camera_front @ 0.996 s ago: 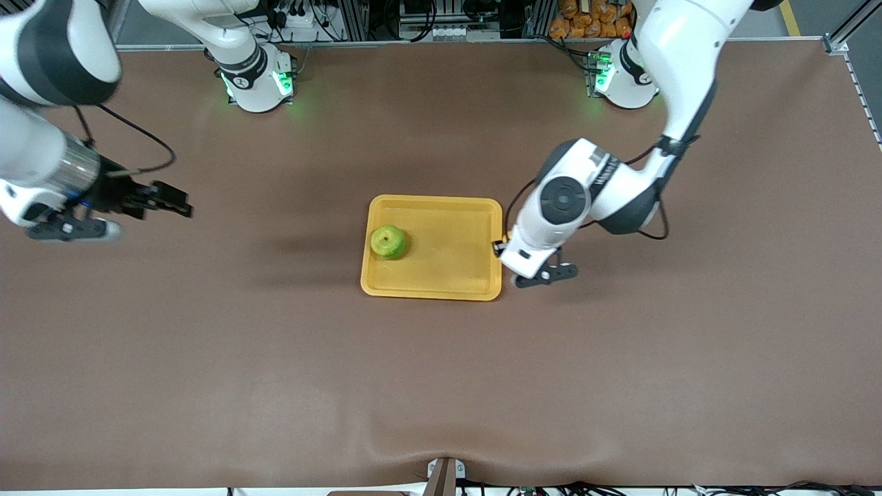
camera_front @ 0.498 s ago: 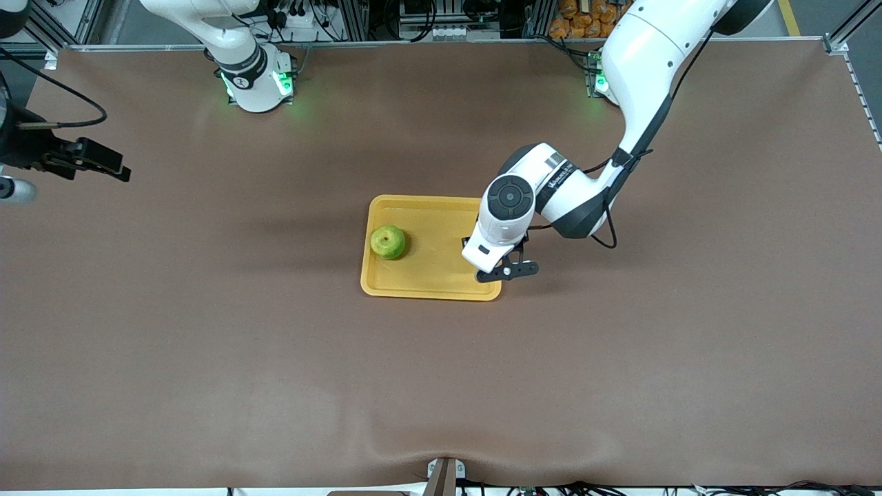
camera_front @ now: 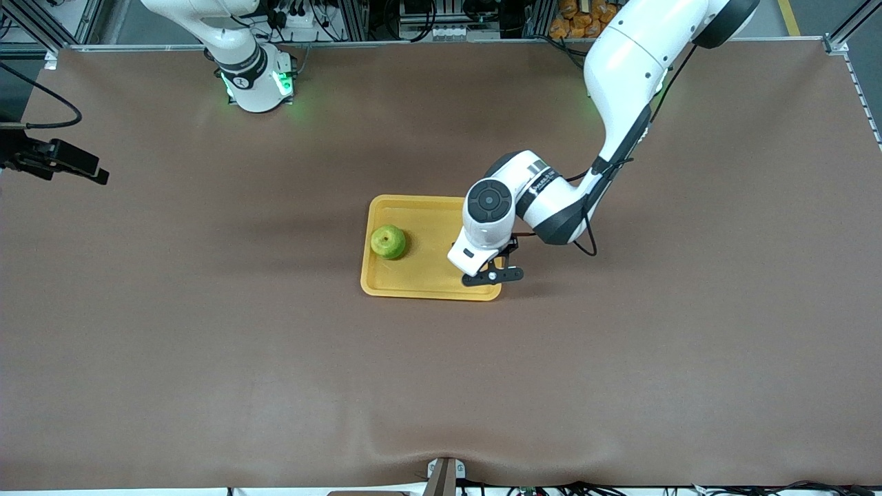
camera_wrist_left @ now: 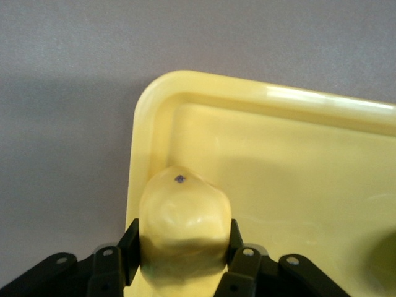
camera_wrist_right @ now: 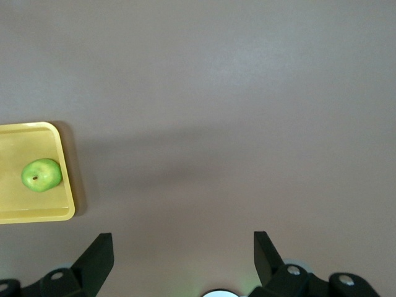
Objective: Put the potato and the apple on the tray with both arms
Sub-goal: 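Lower the potato onto the tray beside the apple and open the left gripper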
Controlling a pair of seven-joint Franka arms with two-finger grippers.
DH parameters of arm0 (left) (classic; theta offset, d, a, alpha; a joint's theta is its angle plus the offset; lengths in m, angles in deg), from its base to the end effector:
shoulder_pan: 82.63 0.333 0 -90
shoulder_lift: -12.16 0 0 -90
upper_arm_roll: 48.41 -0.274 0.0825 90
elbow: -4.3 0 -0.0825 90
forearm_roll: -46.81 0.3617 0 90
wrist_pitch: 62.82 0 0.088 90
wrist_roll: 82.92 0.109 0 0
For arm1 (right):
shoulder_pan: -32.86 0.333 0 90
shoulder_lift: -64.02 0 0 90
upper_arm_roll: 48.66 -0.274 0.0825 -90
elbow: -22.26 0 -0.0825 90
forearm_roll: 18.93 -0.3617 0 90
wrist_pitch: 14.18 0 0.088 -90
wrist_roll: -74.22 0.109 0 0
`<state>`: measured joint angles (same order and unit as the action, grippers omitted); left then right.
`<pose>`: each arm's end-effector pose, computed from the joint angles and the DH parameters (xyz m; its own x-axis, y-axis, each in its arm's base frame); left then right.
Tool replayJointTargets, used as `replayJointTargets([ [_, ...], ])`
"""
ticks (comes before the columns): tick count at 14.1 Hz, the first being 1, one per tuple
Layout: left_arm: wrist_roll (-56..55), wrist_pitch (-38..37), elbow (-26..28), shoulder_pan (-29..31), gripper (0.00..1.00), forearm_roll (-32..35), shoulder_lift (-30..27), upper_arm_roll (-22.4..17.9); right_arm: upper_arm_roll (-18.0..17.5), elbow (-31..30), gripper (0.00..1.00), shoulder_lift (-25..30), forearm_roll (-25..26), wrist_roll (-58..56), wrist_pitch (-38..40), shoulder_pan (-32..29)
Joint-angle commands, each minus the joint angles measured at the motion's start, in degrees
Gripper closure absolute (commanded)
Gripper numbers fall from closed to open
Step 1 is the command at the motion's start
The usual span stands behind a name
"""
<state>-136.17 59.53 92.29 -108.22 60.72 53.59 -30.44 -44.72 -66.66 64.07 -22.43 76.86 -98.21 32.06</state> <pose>0.4971 -0.4234 0.2163 0.9936 0.0965 -0.0594 0.0931 -0.9939 -0.0583 0.5196 -0.0359 0.5809 0.9887 -0.1217 -0.0869 -0.1270 -0.9903 -0.0572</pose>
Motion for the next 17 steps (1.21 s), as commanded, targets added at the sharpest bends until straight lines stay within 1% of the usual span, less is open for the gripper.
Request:
replayJointTargets([
  [1, -0.63, -1.15, -1.86, -1.82, 0.84, 1.56, 0.84, -1.01, -1.57, 2.69, 0.0, -1.01, 0.5, 0.0, 0.63, -0.96],
  [3, -0.63, -1.76, -1.77, -2.87, 0.84, 3.31, 1.45, -1.01, -1.75, 2.6, 0.0, -1.01, 1.65, 0.09, 1.15, 0.79],
  [5, -0.63, -3.43, -1.86, -3.31, 0.83, 4.98, 1.98, -1.01, -1.75, 2.69, 0.0, -0.83, 1.56, 0.17, 1.5, 1.15],
  [8, -0.63, -3.43, -1.86, -3.67, 0.83, 5.08, 2.6, -1.01, -1.75, 2.69, 0.0, -0.66, 2.52, 0.7, 2.12, 2.03],
  [9, -0.81, -3.43, -1.86, -3.84, 0.82, 5.08, 2.69, -1.01, -1.75, 2.69, 0.0, -0.66, 3.84, 0.79, 2.73, 2.03],
  [10, -0.98, -3.43, -1.86, -3.84, 0.79, 4.9, 2.77, -1.01, -1.75, 2.69, 0.0, -0.57, 4.63, 0.79, 3.0, 2.03],
  [11, -1.07, -3.52, -1.86, -3.76, 0.7, 4.9, 2.78, -1.01, -1.57, 2.69, 0.0, -0.57, 4.64, 0.88, 3.09, 1.86],
  [12, -1.16, -3.52, -1.77, -3.67, 0.66, 4.81, 2.95, -1.01, -1.4, 2.78, 0.0, -0.57, 4.64, 0.96, 3.0, 1.68],
  [13, -1.16, -3.52, -1.77, -3.67, 0.58, 4.81, 3.21, -1.01, -1.31, 2.95, 0.0, -0.57, 4.64, 0.97, 3.0, 1.59],
  [14, -1.25, -3.52, -1.77, -3.58, 0.45, 4.81, 3.22, -1.01, -1.31, 3.83, 0.0, -0.57, 4.64, 1.05, 3.0, 1.51],
  [15, -1.25, -3.52, -1.77, -3.49, 0.04, 4.81, 3.3, -1.01, -1.31, 4.27, 0.0, -0.57, 4.64, 1.05, 3.0, 1.5],
  [16, -0.73, -3.52, -1.86, -2.71, 0.0, 4.64, 2.95, -1.01, -1.22, 4.36, 0.0, -0.66, 4.64, 1.05, 3.0, 1.33],
  [17, -0.98, -3.52, -1.86, -1.92, 0.0, 4.29, 2.86, -1.01, -1.22, 4.45, 0.0, -0.66, 4.55, 1.05, 3.0, 1.15],
])
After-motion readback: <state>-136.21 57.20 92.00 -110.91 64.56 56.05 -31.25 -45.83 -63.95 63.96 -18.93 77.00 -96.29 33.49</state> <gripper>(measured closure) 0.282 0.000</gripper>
